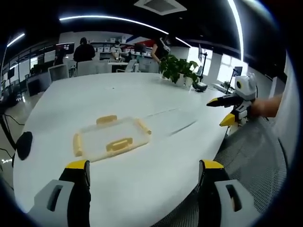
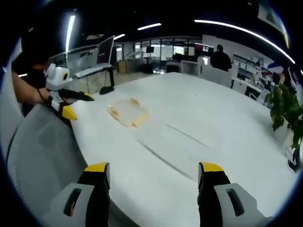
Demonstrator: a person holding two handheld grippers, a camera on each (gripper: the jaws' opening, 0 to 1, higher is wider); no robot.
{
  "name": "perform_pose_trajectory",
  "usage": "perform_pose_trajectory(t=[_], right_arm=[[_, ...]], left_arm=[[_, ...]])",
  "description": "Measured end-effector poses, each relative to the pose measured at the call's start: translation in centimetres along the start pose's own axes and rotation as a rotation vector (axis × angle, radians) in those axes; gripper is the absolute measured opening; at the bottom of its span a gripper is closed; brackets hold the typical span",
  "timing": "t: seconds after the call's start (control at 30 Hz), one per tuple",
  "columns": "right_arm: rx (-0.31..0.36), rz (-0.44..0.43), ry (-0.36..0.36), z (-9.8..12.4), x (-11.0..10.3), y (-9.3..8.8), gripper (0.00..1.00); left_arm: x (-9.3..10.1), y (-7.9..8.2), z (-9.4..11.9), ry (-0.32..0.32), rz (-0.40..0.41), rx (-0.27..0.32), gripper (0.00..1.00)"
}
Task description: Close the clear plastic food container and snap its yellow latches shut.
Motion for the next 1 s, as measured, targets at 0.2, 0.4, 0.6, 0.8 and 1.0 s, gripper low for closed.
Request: perform_pose_trajectory(t=[0.2,0.4,0.6,0.8,1.0], right_arm=[[0.002,0.009,0.006,0.0,-0.1,0.2,0.76],[0.006,0.048,0.021,-0.1,-0.5,0.7,0.76],[-0.013,0.095,0.059,-0.4,-1.1,0.7,0.76],[-0.015,0.110,0.078,-0.8,-0.9,1.0,0.76],[-0.018,0.134,0.102,-1.9,-1.0,1.6,0.75]], left_arm=[[0.0,0.1,0.0,0.003,-0.006,-0.001,0.96],[0.0,0.3,0.1,0.006,-0.015,-0.005,0.96],[0.2,0.4,0.0,-0.008,-0.040,-0.017,0.95],[-0.2,0.8,0.0,-0.006,-0.037,-0.011,0.95],[-0.8,0.9,-0.4,-0.012,-0.072,-0.037,0.94]])
Point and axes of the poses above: the point that each gripper's makers call its tool centre point, and the gripper's own axes: z roughly backward along the fingers, x roughly to its right, y roughly out of its top, the point moved 4 cm from there along z, roughly backward along the fingers, and after that the axes turned 7 degrees about x, right-handed, at the moved point
